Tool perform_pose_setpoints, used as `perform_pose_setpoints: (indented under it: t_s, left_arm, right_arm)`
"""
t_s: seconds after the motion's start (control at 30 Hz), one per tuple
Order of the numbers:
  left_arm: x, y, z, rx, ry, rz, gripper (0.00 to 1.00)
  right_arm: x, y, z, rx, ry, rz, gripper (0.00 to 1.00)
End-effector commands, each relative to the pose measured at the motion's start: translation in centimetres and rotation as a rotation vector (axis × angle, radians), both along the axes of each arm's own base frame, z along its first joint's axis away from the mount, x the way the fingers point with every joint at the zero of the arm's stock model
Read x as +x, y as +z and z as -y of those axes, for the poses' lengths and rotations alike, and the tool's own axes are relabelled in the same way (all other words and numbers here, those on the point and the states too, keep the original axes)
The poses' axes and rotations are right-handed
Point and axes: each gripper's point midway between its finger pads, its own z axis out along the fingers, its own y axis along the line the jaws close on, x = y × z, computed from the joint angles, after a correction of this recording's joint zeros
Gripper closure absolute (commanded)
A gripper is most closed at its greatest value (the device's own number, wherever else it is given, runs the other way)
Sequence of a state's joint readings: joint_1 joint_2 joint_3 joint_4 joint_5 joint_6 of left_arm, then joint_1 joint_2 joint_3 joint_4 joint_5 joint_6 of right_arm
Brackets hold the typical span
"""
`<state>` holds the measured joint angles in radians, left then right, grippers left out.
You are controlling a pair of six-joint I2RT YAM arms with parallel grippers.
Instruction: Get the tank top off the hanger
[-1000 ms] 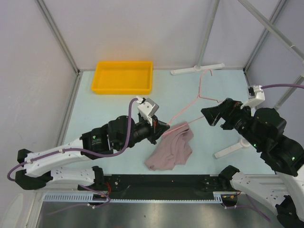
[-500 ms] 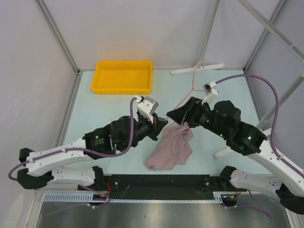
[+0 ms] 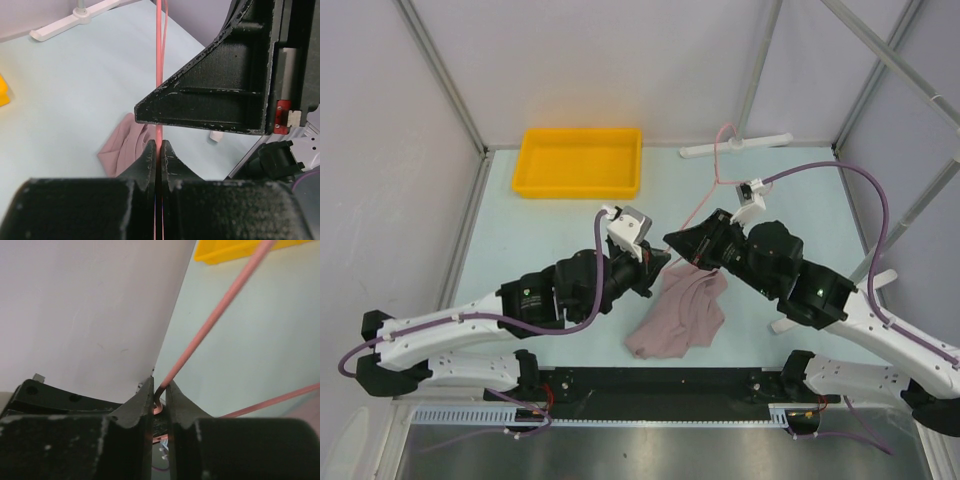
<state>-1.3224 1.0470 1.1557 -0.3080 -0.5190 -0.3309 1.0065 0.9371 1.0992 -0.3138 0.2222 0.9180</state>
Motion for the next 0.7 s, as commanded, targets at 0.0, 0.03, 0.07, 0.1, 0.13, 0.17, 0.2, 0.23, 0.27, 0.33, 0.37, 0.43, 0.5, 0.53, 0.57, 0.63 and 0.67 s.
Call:
perform_pose_setpoints:
  t_s: [0.0, 0.03, 0.07, 0.1, 0.13, 0.17, 0.2, 0.23, 0.27, 0.33, 0.37, 0.43, 0.5, 0.53, 0.57, 0.63, 0.67]
  left_arm:
    - [-0.2, 1.7, -0.5, -0.061, 0.008, 0.025, 1.0]
    - [-0.2, 1.5, -0.5, -0.057, 0.006, 0.024, 1.0]
    - [-0.3, 1.4, -0.4, -0.058, 0.001, 0.018, 1.0]
    - [-0.3, 1.5, -0.5, -0.062, 0.002, 0.013, 1.0]
    - [-0.5, 1.6, -0.8, -0.066, 0.001, 0.007, 0.86]
    - [-0.5, 1.7, -1.1, -0.078, 0.009, -0.002, 0.76]
    - [-0.6, 1.8, -1.3, -0.088, 0.008, -0.007, 0.64]
    - [-0.8, 2.4, -2.0, -0.116, 0.005, -0.008, 0.45]
    - [-1.1, 2.7, -2.3, -0.134, -0.006, -0.01, 0.4]
    - [-1.7, 3.7, -3.7, -0.185, -0.021, -0.003, 0.32]
    - [-2.0, 4.0, -4.3, -0.201, -0.026, 0.001, 0.31]
    - [-2.3, 3.7, -5.2, -0.213, -0.036, 0.001, 0.3]
    - [-2.9, 3.7, -6.3, -0.236, -0.051, 0.004, 0.29]
    - [-3.0, 3.4, -6.7, -0.237, -0.05, -0.003, 0.29]
    - [-3.2, 3.4, -7.3, -0.249, -0.053, -0.006, 0.29]
    - [-3.4, 2.0, -7.5, -0.236, -0.054, -0.029, 0.27]
    - [-3.5, 1.6, -7.6, -0.231, -0.058, -0.039, 0.26]
  right_arm:
    - [1.5, 2.0, 0.5, 0.08, -0.102, 0.036, 0.99]
    - [1.5, 2.0, 0.6, 0.081, -0.105, 0.035, 1.0]
    - [1.7, 2.0, 0.7, 0.086, -0.117, 0.033, 1.0]
    - [1.8, 1.9, 0.6, 0.084, -0.12, 0.032, 1.0]
    - [1.8, 1.7, 0.6, 0.086, -0.125, 0.029, 1.0]
    - [2.0, 1.6, 0.9, 0.085, -0.141, 0.026, 1.0]
    - [2.0, 1.4, 0.9, 0.081, -0.142, 0.024, 1.0]
    - [2.2, 1.4, 1.1, 0.08, -0.154, 0.027, 1.0]
    - [2.3, 1.3, 1.2, 0.076, -0.157, 0.029, 1.0]
    - [2.7, 1.4, 1.8, 0.068, -0.174, 0.04, 1.0]
    - [2.9, 1.5, 2.1, 0.065, -0.179, 0.047, 1.0]
    - [4.2, 1.9, 3.3, 0.056, -0.209, 0.059, 1.0]
    - [5.5, 2.4, 4.4, 0.051, -0.24, 0.074, 1.0]
    - [6.8, 2.7, 5.8, 0.038, -0.272, 0.088, 1.0]
    - [7.7, 2.9, 6.6, 0.027, -0.296, 0.097, 1.0]
    - [9.5, 4.5, 9.1, 0.0, -0.376, 0.15, 1.0]
    - [10.0, 5.1, 9.9, -0.014, -0.406, 0.17, 1.0]
